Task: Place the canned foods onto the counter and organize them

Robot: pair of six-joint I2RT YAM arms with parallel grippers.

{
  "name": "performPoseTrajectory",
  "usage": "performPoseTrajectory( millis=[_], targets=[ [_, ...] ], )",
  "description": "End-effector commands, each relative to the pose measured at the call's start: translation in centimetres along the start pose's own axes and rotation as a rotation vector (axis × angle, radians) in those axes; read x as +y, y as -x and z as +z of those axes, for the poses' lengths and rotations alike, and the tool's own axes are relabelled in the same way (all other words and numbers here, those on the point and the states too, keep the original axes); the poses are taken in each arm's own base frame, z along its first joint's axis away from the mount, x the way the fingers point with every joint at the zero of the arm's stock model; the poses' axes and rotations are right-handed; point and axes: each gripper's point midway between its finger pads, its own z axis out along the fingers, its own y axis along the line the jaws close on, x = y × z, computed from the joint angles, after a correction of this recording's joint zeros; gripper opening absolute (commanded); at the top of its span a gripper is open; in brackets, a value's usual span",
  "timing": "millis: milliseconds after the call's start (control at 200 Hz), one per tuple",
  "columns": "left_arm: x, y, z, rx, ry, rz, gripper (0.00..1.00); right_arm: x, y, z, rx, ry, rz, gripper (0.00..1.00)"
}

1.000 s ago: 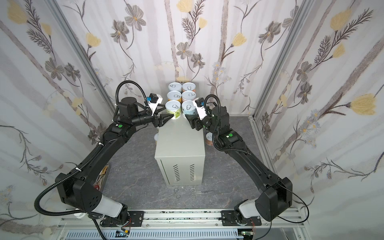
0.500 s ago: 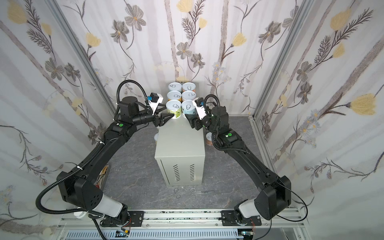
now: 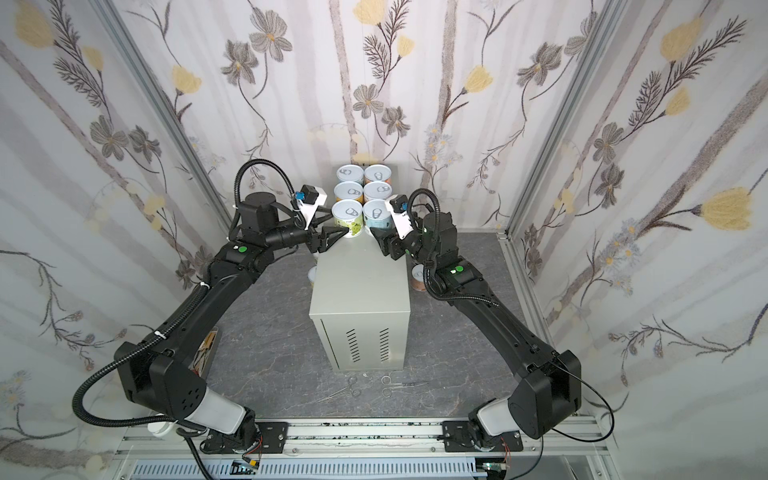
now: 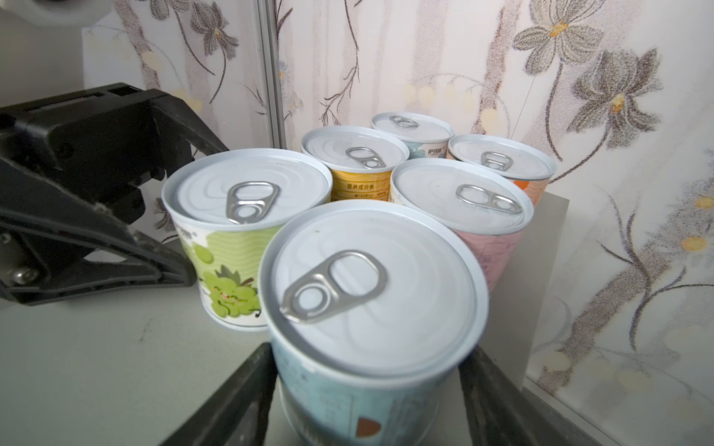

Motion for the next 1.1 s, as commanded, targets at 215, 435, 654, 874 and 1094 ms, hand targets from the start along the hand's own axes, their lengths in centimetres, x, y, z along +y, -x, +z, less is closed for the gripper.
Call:
performPoseTrajectory(
  millis=[215,435,654,874,1094],
  targets=[
    [0.06,0.52,0.06,-0.012,0.006,0.006,0.68,-0.02,0.06,0.12,-0.013,0.004,-0.018,0.74],
    [0.24,0.52,0.29,-0.011,0.008,0.006,0.68,0.05,-0.05,0.06,-0.011,0.006,-0.014,0.75],
    [0.49,0.24,0.6,-0.004,0.01,-0.004,0.68,-0.07,-0.12,0.0,-0.009,0.0,-0.015,0.77],
    [0.59,0.29,0.58,-0.002,0.016,-0.008,0.68,0.06,-0.33,0.1,-0.005,0.007,-0.016,0.78],
    [0.63,0.21,0.48,0.003,0.023,-0.01,0.69,0.15,-0.4,0.24,-0.006,0.016,-0.018,0.76]
  ],
)
